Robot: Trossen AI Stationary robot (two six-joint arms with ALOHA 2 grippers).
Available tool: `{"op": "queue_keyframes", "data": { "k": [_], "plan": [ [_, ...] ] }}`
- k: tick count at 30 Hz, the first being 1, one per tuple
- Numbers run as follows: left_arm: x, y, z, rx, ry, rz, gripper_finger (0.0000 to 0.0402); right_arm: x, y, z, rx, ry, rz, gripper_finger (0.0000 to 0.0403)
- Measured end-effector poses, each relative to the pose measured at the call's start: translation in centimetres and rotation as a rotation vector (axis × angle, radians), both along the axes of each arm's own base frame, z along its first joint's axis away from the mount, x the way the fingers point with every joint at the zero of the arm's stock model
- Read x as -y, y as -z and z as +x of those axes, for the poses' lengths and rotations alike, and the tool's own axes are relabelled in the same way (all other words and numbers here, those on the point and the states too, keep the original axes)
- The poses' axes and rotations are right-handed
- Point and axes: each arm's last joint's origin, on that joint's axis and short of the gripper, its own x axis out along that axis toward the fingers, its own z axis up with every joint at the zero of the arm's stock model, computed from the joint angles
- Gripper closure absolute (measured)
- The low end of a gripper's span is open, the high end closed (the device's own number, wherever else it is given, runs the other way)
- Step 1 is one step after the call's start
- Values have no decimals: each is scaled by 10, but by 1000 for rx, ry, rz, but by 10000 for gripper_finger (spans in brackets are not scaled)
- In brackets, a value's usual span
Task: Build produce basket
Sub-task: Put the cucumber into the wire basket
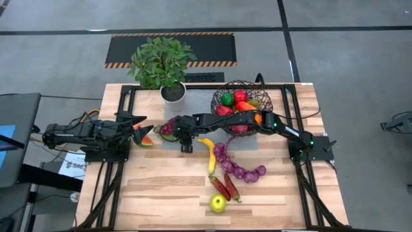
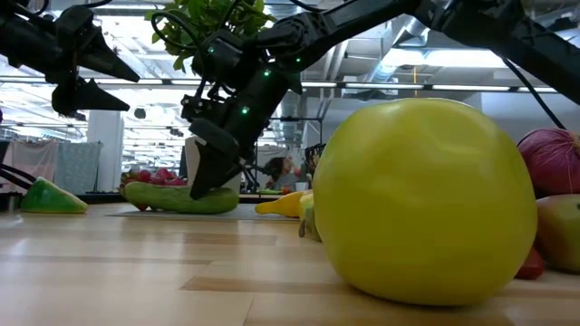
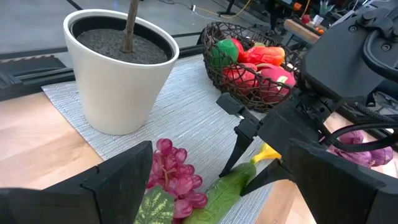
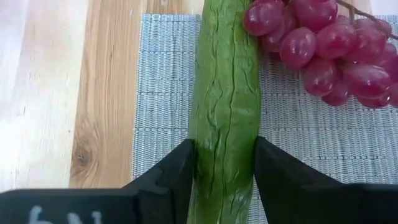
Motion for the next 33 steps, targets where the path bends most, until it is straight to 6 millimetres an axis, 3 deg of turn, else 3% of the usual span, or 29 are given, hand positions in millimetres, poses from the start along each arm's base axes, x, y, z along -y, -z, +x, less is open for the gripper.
{"op": "queue_keyframes", "data": {
  "k": [3, 10, 14, 18, 26, 29, 33],
  "plan": [
    [0, 0, 0, 0, 0, 0, 47, -1, 0, -1, -8, -1, 1, 228],
    [0, 0, 0, 0, 0, 0, 47, -1, 2, -1, -16, 27, 21, 157],
    [0, 0, 0, -1, 0, 0, 47, 0, 6, -1, -23, 60, 42, 145],
    [0, 0, 0, -1, 0, 0, 47, -1, 6, 0, -17, 68, 15, 170],
    [0, 1, 0, -7, 0, 0, 47, -2, 5, 0, -22, 81, 0, 299],
    [0, 2, -1, -16, -2, -5, 47, -2, 2, -2, -26, 82, 1, 300],
    [0, 2, -1, -15, -2, -6, 47, -3, -24, -11, -36, 84, 2, 284]
  ]
}}
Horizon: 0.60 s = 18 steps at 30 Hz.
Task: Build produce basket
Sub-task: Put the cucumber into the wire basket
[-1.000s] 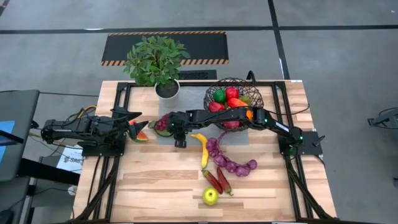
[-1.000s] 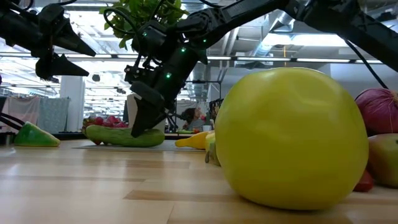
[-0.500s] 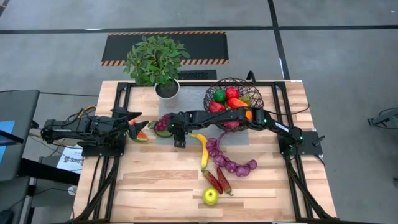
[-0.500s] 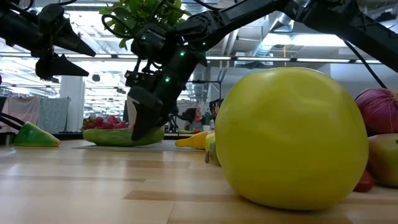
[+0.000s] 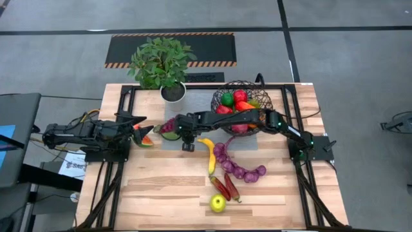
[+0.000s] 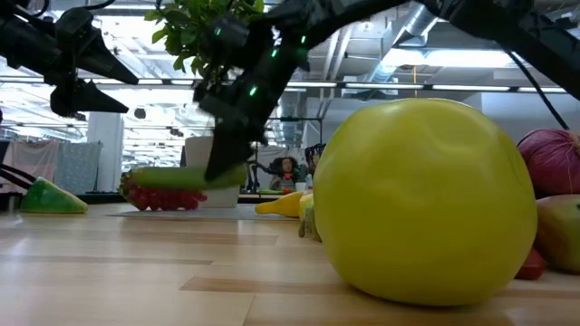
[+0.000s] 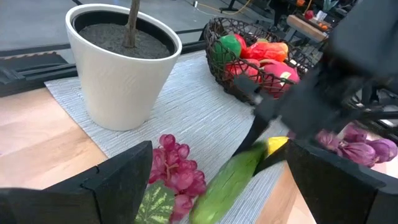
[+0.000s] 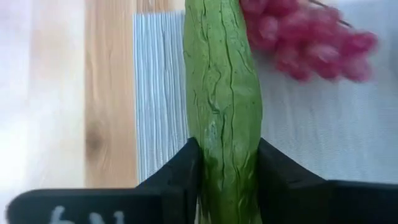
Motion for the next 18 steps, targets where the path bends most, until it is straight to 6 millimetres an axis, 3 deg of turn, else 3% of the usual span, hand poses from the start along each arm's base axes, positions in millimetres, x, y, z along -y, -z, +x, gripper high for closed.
{"op": "queue_keyframes", "data": {
  "k": [6, 10, 18],
  "plan": [
    [0, 0, 0, 4, 3, -5, 47, -2, -53, -23, -3, -9, -6, 253],
    [0, 0, 0, 4, 7, -9, 47, -1, -95, -50, -38, 0, -13, 260],
    [0, 0, 0, 5, 12, -8, 47, 9, -153, -112, -185, 155, -146, 256]
  ]
}}
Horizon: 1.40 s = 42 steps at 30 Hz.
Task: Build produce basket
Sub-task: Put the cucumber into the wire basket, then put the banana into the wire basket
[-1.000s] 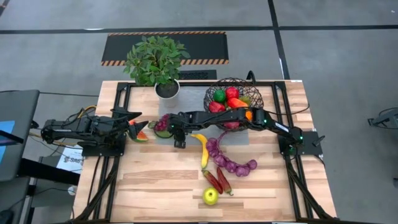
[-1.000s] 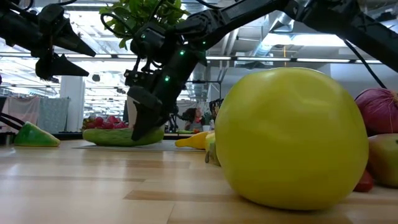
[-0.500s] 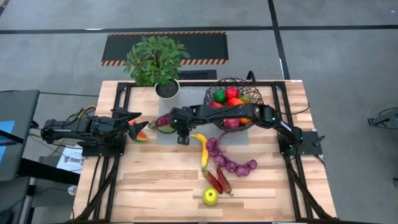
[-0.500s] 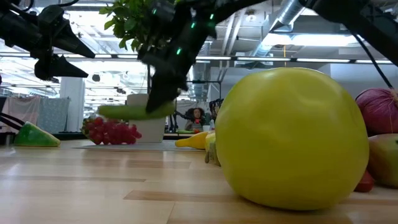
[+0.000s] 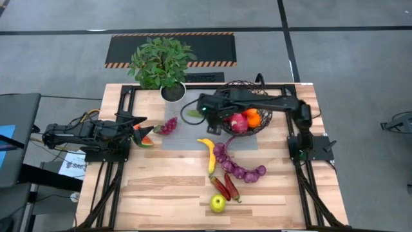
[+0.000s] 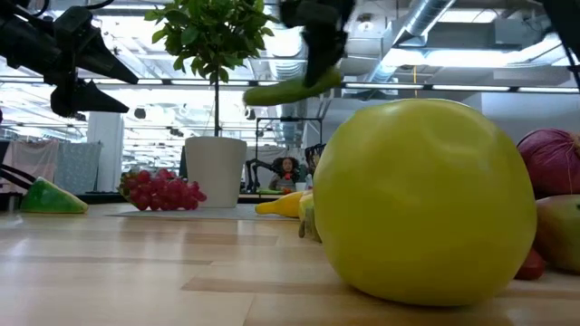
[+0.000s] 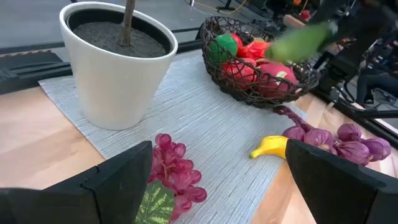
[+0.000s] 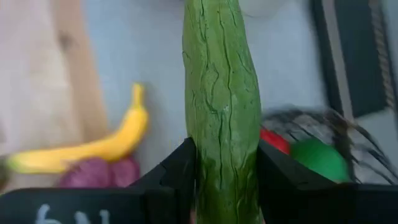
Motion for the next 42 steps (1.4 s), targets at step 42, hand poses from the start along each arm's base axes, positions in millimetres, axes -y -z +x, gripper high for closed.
{"op": "queue_keyframes", "data": {
  "k": [42],
  "plan": [
    [1, 1, 0, -5, 22, -16, 47, 31, 81, -152, -280, 1017, -152, 145]
  ]
}}
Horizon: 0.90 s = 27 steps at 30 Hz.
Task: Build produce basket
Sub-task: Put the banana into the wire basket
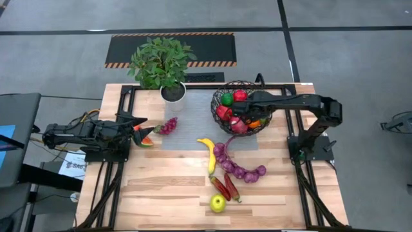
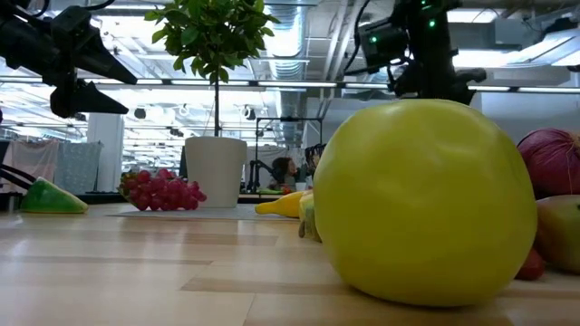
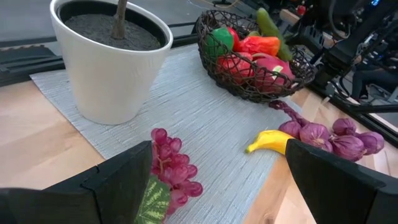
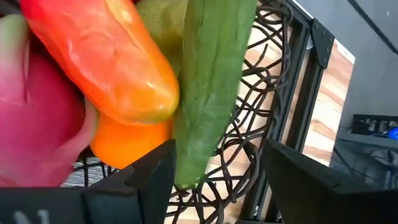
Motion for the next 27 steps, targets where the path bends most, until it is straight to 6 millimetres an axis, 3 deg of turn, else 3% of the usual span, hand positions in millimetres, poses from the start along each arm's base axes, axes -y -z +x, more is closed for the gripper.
{"op": "queue_keyframes", "data": {
  "k": [4, 13, 21, 27],
  "plan": [
    [0, 0, 0, 2, -2, -6, 47, -3, -8, 3, 28, -37, -16, 139],
    [0, 2, -1, -5, -17, -31, 47, -32, -54, 19, 331, -257, -125, 138],
    [2, 23, 14, -128, -38, -115, 47, -70, -72, 65, 673, -611, -227, 138],
    [2, 30, 23, -219, -90, -119, 47, -92, -57, 121, 832, -913, -294, 138]
  ]
}}
